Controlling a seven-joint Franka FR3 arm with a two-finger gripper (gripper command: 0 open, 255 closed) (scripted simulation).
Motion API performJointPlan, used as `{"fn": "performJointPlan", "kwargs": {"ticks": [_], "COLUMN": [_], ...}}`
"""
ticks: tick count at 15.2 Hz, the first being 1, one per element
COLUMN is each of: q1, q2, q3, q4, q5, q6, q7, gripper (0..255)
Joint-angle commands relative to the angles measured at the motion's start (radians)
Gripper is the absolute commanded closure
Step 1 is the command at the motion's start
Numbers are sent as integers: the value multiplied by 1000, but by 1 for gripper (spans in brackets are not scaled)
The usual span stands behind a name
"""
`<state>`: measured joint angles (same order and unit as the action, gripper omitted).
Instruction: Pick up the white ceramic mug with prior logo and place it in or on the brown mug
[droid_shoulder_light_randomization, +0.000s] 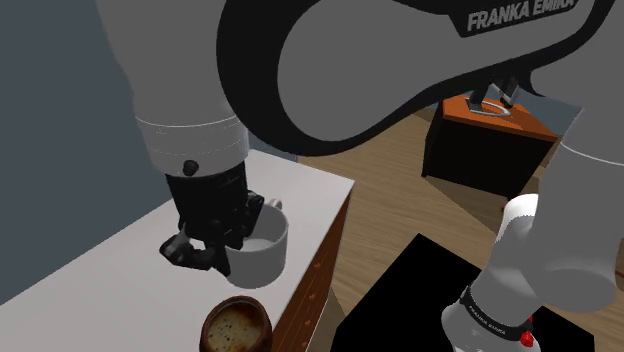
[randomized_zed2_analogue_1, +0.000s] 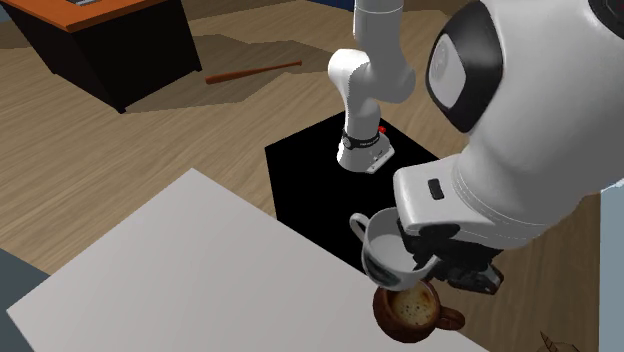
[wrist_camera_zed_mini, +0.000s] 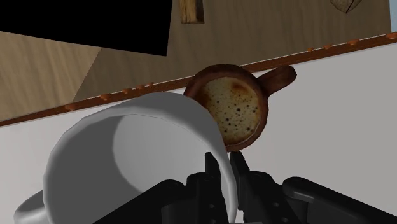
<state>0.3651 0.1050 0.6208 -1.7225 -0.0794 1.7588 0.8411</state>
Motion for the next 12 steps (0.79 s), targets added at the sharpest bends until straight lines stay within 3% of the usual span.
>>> {"fn": "performJointPlan", "kwargs": {"ticks": [1,4,12], "q1": [36,100,96], "q2": [50,131,139], "q3": [21,42,36], "q4": [48,139,41], "q5": [-29,-77,-84], "q6": [-10,-41,63], "q7": [62,146,153], "gripper": [255,255,255]}}
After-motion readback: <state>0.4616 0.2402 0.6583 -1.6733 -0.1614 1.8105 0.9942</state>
